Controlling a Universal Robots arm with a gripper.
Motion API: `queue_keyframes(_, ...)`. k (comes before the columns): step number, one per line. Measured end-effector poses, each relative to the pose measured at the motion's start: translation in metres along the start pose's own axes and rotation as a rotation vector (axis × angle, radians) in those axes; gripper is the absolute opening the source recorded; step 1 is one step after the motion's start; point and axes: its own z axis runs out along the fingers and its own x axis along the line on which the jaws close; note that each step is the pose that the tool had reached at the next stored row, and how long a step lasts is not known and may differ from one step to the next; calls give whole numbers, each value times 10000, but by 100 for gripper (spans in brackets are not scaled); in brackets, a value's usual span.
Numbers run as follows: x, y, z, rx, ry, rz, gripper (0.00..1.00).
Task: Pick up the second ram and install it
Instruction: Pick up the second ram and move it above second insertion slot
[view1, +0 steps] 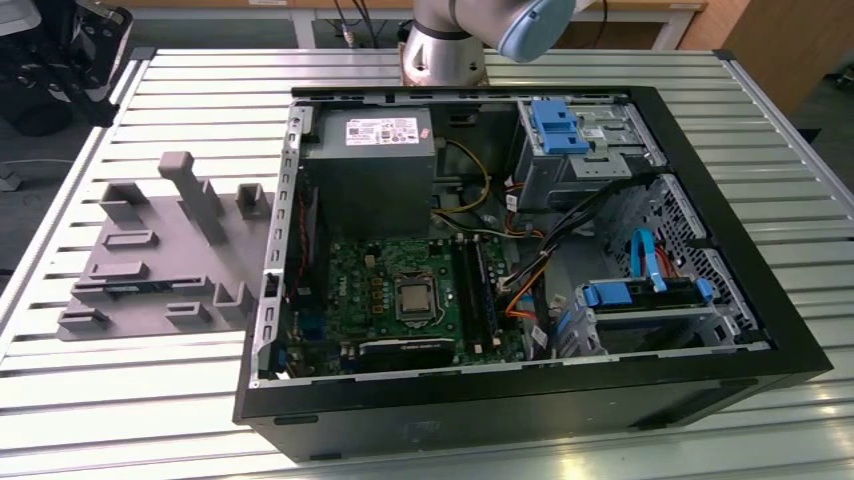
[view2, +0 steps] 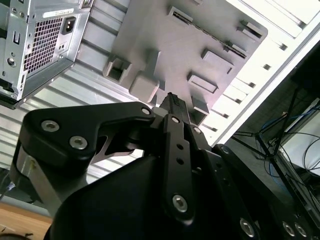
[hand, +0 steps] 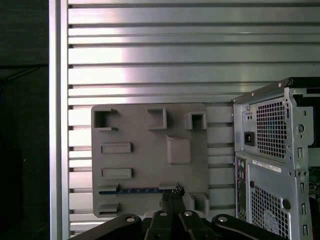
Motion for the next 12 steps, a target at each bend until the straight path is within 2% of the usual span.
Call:
queue_keyframes(4,0,0,0,-11,21,-489,11)
queue_keyframes(8,-1,-1,-1,-6,27,-574,11)
queue_keyframes(12,0,-1,0,-22,56,-1253,11)
